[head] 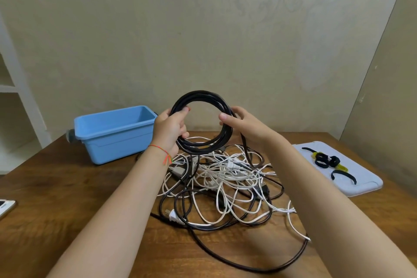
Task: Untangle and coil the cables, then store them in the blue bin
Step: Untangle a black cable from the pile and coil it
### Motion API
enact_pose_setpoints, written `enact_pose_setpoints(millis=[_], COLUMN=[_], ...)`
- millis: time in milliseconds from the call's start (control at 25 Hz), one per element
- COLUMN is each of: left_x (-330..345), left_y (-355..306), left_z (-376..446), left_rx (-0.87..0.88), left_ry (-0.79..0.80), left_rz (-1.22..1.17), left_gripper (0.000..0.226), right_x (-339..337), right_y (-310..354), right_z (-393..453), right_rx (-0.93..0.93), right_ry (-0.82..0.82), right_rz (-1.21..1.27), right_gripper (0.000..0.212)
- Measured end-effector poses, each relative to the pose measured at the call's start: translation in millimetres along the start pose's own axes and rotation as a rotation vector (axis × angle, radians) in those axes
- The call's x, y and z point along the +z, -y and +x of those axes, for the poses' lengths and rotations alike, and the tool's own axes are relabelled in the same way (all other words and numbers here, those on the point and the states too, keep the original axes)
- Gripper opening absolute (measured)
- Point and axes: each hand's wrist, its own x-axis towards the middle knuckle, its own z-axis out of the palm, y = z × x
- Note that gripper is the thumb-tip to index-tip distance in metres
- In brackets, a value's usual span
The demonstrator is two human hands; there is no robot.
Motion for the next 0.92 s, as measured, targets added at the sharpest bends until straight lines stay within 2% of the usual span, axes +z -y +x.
enact_pose_setpoints(millis=[80,240,320,360,440,520,600,640,720,800,880,920], left_x=[1.2,17.2,19.5,17.2,6.2,-4.7,-5.6,-2.3,7.5,17.4,22.7,21.8], left_y=[2.1,19.7,33.7,37.3,31.2,12.4,-8.7,-16.9,-25.5,-24.6,-20.9,-19.9], left_z=[-0.1,-7.7,-14.2,-15.9,-15.6,-11.2,-9.9,-11.4,-15.8,-20.9,-27.1,-27.7], left_rx=[0.030,0.070,0.047,0.010,-0.059,-0.057,-0.028,-0.005,0.122,0.306,0.470,0.501], left_ry=[-0.043,-0.213,-0.221,-0.151,0.114,0.388,0.561,0.615,0.640,0.578,0.477,0.427], left_rz=[0.022,-0.029,-0.049,-0.037,0.109,0.364,0.615,0.731,0.985,1.363,1.693,1.735], left_gripper=[0.010,0.012,0.011,0.009,0.008,0.027,0.053,0.061,0.055,0.033,0.014,0.007], right_x=[2.1,26.9,30.7,26.9,14.9,9.3,16.9,22.7,35.1,45.2,52.7,53.3], right_y=[-2.4,-3.9,-3.7,-1.7,8.1,22.8,32.3,33.9,32.0,31.1,33.9,35.0], right_z=[1.6,8.6,8.1,6.5,1.2,-3.9,-5.6,-4.4,0.9,5.5,7.4,7.8], right_rx=[0.039,0.065,0.061,0.051,0.030,0.036,0.044,0.025,-0.051,-0.115,-0.184,-0.197], right_ry=[0.005,-0.053,-0.117,-0.134,-0.134,-0.097,-0.021,0.033,0.114,0.124,0.101,0.089], right_rz=[0.192,0.509,0.498,0.421,0.151,-0.288,-0.752,-0.902,-1.061,-1.136,-1.145,-1.118], right_gripper=[0.078,0.028,0.018,0.018,0.017,0.024,0.051,0.067,0.095,0.111,0.112,0.106])
